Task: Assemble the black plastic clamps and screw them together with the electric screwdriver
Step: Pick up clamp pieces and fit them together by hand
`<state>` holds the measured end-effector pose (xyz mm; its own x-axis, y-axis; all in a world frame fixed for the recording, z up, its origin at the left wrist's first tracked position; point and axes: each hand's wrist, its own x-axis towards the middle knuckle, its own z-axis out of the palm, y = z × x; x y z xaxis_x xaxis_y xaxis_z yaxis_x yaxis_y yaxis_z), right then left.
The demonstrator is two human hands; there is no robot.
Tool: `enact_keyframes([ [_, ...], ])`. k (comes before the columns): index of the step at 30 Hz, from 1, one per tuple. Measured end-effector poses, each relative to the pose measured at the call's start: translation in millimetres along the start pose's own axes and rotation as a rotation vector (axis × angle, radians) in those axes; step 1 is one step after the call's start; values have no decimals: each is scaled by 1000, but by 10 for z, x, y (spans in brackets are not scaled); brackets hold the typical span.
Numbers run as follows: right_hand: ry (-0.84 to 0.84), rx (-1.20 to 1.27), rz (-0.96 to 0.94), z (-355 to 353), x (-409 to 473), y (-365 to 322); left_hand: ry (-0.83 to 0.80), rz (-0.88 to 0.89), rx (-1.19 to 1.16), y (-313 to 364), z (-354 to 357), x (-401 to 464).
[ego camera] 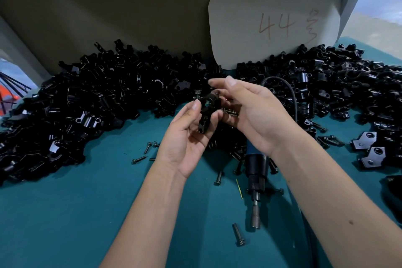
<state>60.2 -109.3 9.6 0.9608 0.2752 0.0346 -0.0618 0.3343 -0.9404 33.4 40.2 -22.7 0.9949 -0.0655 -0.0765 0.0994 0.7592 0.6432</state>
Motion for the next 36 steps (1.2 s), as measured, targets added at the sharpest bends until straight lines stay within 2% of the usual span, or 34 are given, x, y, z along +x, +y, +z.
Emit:
enact_keyframes([
  [3,-28,-91,-34,-21,7,22,-1,0,30,2,2,-5],
  [6,66,-118,-91,-5,28,57,26,5,37,-15,10,-12],
  [10,150,-122,-127,9,32,67,-20,35,130,-13,-2,-19],
  [13,185,-278,-188,-14,37,62,-43,105,236,-19,-10,-3],
  [17,129,-436,-313,15,29,59,44,276,398,-98,-20,50],
  [22,145,-482,-357,-18,38,80,101,419,554,-132,-58,79],
  [26,44,-574,-373,-94,57,58,83,381,496,-121,-60,81],
  [30,56,-707,-447,-135,65,58,47,382,525,-96,-55,72],
  [36,-13,-939,-535,-148,56,34,-44,368,607,-15,-92,47],
])
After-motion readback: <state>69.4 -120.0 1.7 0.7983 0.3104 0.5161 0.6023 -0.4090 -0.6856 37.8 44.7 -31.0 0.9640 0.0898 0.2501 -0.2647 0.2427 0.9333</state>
